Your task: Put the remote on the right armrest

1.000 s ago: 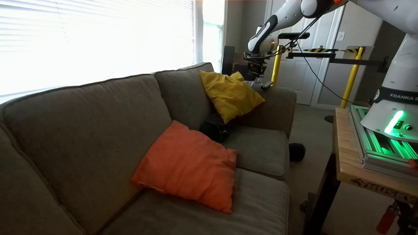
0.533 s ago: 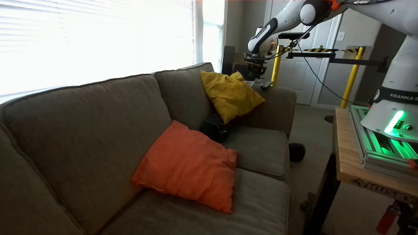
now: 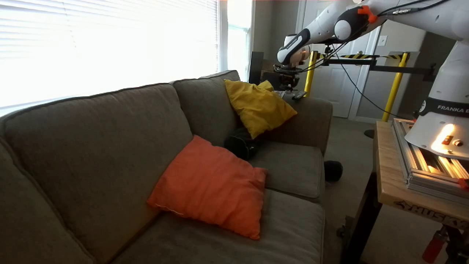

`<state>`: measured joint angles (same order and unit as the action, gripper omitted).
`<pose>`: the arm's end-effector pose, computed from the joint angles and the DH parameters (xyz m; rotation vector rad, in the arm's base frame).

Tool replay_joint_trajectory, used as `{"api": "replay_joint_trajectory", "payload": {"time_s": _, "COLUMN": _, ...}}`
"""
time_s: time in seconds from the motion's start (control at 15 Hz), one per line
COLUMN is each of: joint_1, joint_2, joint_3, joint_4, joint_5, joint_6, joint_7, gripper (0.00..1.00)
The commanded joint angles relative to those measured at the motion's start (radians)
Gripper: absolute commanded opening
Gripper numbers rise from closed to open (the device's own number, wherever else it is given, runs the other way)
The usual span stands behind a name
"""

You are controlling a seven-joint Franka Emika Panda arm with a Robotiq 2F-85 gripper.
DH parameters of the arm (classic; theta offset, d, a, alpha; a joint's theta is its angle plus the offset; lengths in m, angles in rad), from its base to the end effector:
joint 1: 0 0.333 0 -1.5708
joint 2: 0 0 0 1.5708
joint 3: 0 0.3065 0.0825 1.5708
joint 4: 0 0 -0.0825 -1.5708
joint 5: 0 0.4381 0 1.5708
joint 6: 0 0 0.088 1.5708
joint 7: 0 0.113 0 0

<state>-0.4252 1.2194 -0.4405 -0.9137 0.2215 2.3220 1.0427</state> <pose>0.6628 -0.5313 0.1465 1.9252 -2.2228 0.4309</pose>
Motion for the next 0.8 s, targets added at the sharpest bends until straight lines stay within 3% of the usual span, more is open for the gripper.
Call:
{"api": "replay_joint_trajectory", "payload": {"time_s": 0.0, "joint_1": 0.004, "joint_2": 0.07, "joint_3": -0.036, "joint_4": 0.112, "joint_5": -0.143, "joint_6": -0.038, "joint_7": 0.085, "gripper": 0.33}}
{"api": "replay_joint_trajectory", "payload": {"time_s": 0.33, "joint_1": 0.0, "joint_2": 0.12, "joint_3": -0.041, "joint_4": 0.196, "joint_5": -0.278, "joint_6": -0.083, "joint_7": 0.057, "gripper": 0.33}}
{"api": "replay_joint_trajectory", "payload": {"time_s": 0.73, "joint_1": -0.019, "joint_2": 0.185, "joint_3": -0.016, "joint_4": 0.289, "joint_5": -0.331, "joint_6": -0.086, "joint_7": -0.005, "gripper": 0.33}}
